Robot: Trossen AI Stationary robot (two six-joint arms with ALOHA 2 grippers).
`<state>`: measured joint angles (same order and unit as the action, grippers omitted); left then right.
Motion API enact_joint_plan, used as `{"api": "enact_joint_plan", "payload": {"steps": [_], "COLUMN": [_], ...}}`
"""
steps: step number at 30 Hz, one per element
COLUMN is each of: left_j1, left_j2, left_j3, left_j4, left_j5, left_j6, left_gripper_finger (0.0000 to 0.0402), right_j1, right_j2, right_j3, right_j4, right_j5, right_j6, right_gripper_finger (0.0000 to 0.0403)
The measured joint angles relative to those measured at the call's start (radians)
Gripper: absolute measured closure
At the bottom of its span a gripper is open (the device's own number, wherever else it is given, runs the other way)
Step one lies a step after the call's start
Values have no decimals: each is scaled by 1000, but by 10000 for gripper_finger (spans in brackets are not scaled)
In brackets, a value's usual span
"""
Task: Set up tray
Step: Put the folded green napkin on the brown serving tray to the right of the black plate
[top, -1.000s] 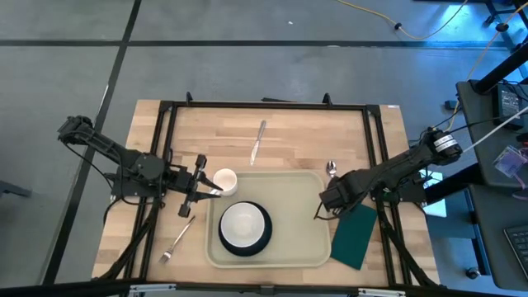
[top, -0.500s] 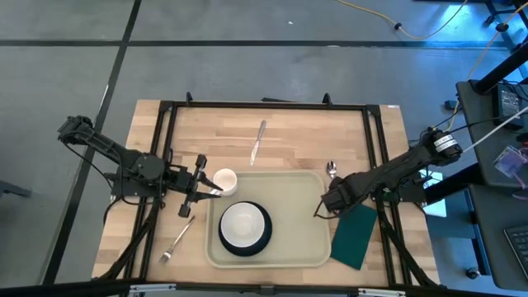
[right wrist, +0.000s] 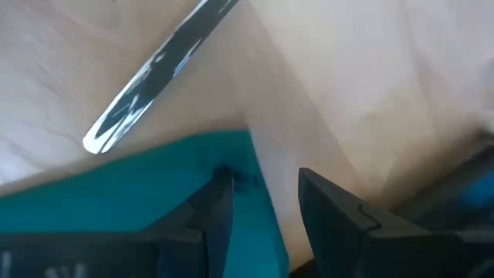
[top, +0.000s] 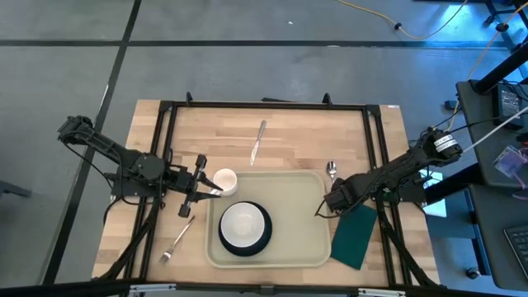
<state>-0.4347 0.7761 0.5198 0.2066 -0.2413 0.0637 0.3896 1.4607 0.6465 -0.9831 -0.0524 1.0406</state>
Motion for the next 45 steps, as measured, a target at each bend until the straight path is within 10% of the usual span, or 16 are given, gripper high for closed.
{"api": "enact_joint_plan", "payload": {"steps": [37, 45], "left_j1": [0, 0], "left_j2": [0, 0], "left_j3": [0, 0], "left_j4": [0, 0], "left_j5": [0, 0], "left_j6": [2, 2], "left_gripper_finger": [321, 318], "right_j1": [0, 0], "right_j2": [-1, 0], "right_j3": [-49, -50], "right_j4": [70, 106], "right_j5": [-17, -41], "right_j6": [21, 1], "right_gripper_finger": [259, 343]}}
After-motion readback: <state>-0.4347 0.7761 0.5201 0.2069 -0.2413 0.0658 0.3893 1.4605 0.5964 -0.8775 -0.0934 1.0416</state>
